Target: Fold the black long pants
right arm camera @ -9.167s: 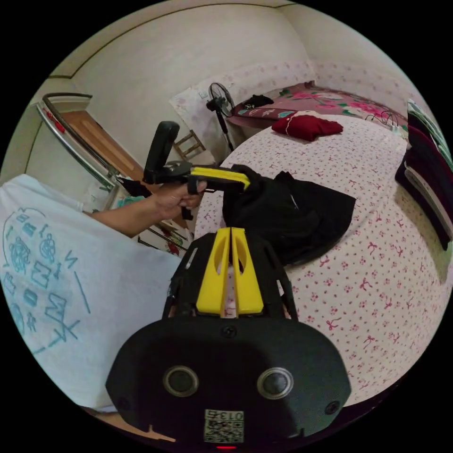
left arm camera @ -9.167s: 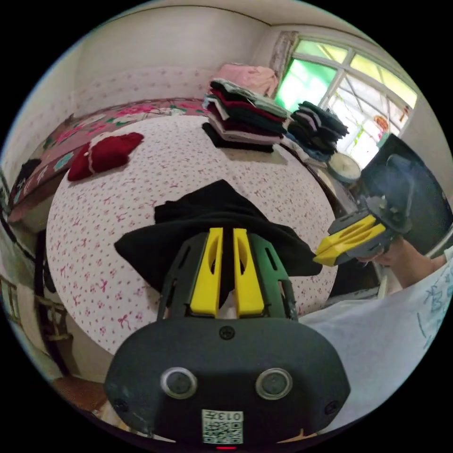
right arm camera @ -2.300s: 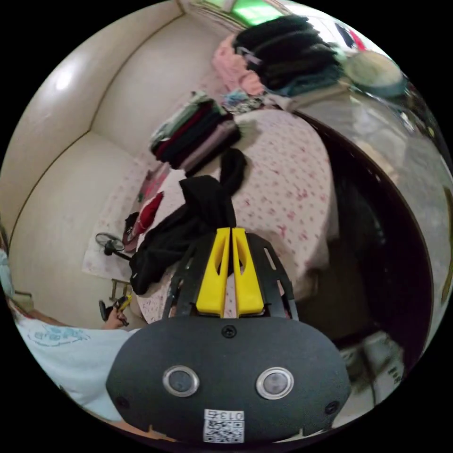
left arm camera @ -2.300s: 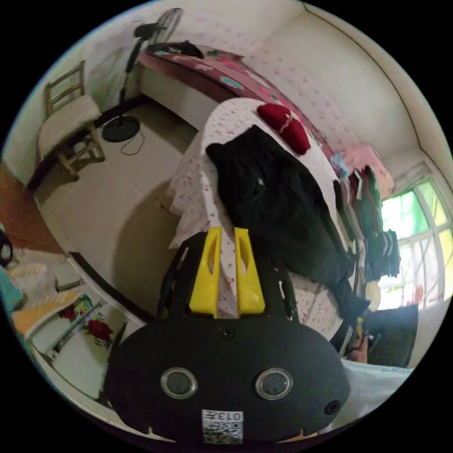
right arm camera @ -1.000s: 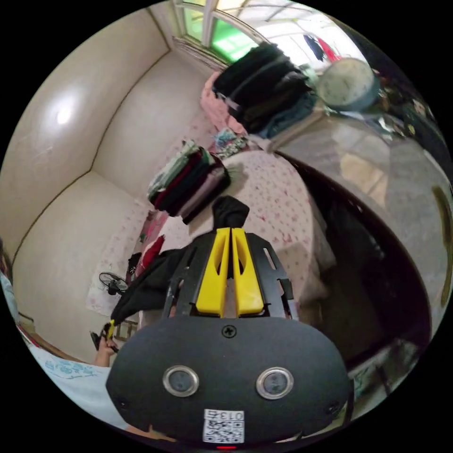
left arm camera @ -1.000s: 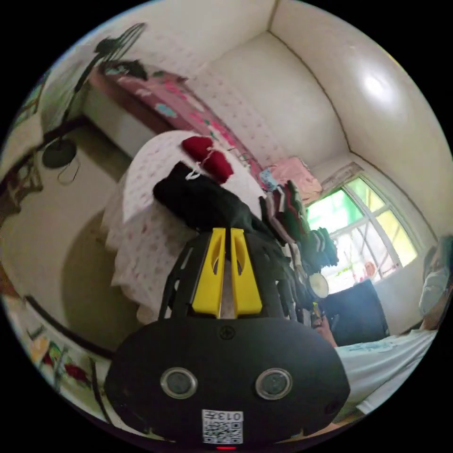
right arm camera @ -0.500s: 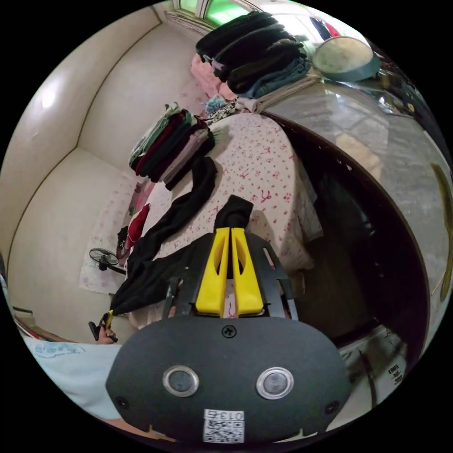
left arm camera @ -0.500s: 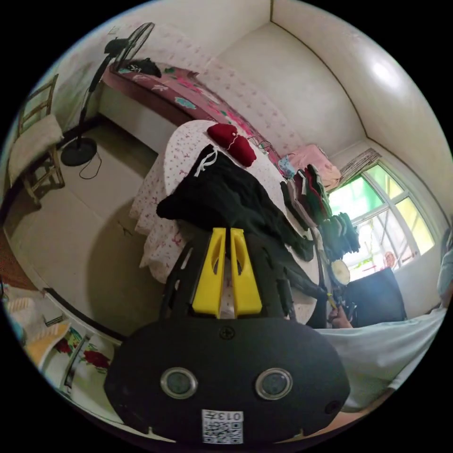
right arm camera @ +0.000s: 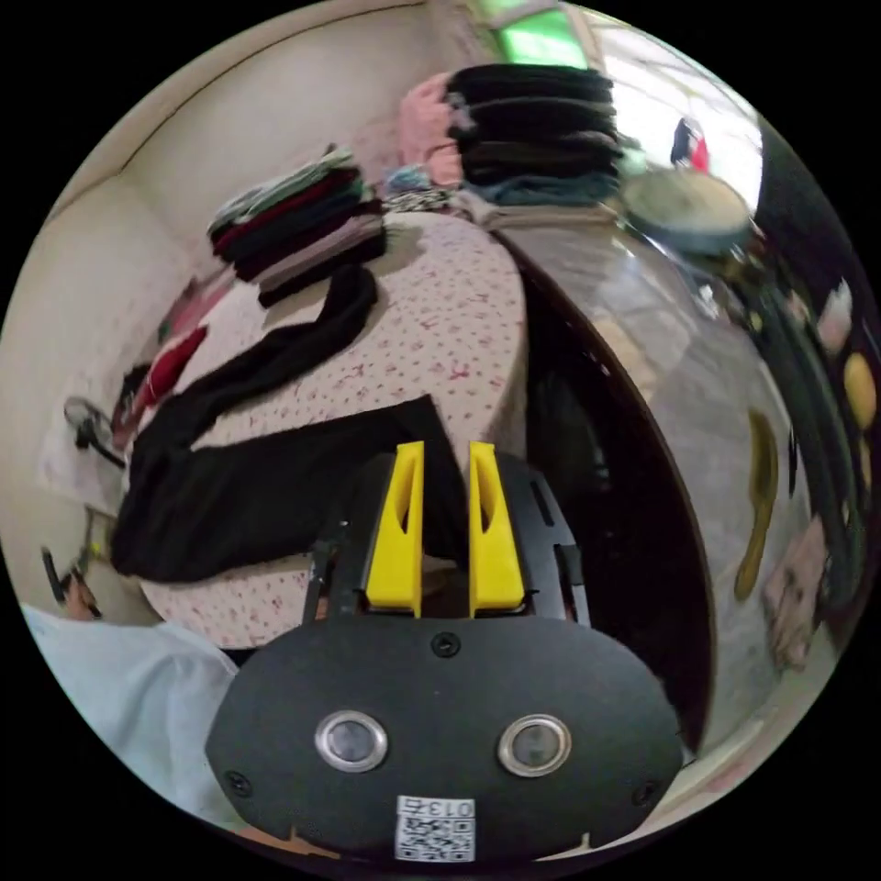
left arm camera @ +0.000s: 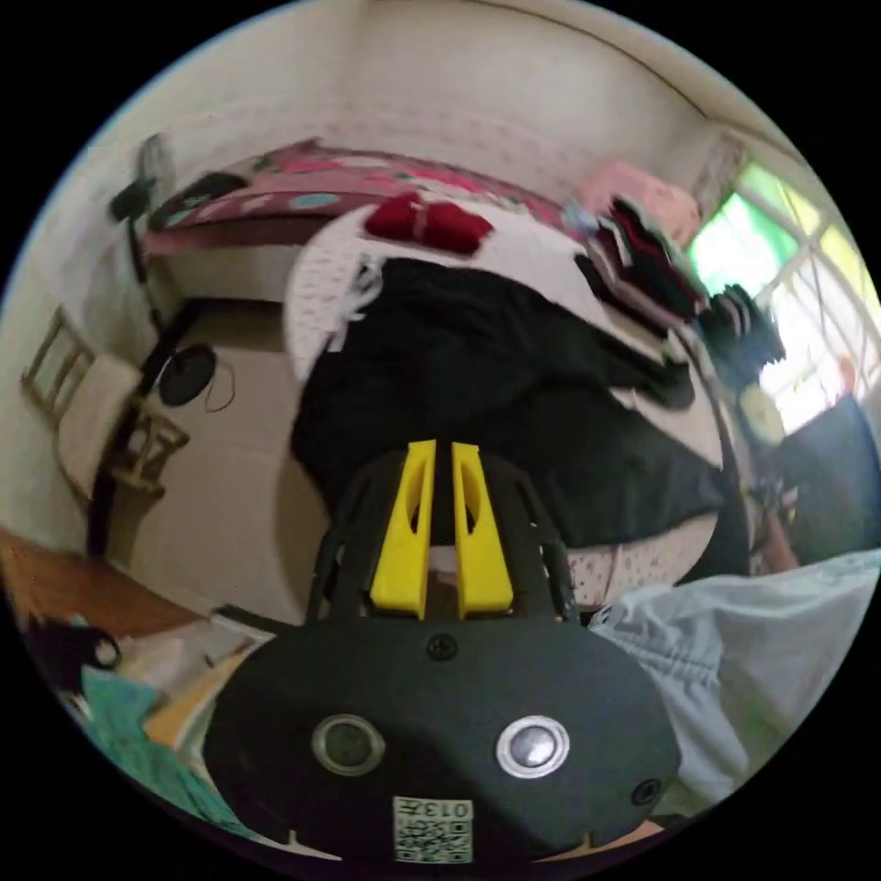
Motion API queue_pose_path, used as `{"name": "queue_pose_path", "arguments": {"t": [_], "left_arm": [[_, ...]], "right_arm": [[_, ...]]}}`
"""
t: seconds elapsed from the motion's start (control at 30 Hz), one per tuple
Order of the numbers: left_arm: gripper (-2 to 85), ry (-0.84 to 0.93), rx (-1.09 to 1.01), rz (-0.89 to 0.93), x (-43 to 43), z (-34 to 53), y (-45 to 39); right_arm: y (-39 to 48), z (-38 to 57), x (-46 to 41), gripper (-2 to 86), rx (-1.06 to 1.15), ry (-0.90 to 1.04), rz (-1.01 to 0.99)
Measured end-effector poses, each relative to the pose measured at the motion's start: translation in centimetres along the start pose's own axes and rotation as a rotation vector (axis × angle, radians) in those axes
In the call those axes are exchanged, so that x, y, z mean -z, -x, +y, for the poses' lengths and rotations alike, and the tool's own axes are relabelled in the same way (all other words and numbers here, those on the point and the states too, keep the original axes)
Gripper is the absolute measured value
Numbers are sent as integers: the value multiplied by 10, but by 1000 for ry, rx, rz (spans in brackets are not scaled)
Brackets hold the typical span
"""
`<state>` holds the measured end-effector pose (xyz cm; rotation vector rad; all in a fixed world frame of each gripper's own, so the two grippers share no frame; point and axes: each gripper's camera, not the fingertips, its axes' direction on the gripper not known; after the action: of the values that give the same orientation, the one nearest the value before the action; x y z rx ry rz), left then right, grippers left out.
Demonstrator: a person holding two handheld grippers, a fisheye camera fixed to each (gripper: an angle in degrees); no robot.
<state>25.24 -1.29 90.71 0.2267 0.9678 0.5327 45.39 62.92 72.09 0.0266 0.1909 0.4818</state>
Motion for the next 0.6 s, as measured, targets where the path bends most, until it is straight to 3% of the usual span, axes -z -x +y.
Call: {"name": "queue_pose_path", "arguments": {"t": [0.17, 0.33, 0.6], "left_arm": [[103, 121, -279, 53, -67, -64, -91], [52, 177, -435, -40, -106, -88, -140], [0, 204, -521, -1, -100, -116, -148]], "right_arm": [[40, -24, -31, 96, 110, 102, 129], [47, -37, -33, 27, 100, 159, 125], [43, -77, 29, 18, 137, -53, 65]]}}
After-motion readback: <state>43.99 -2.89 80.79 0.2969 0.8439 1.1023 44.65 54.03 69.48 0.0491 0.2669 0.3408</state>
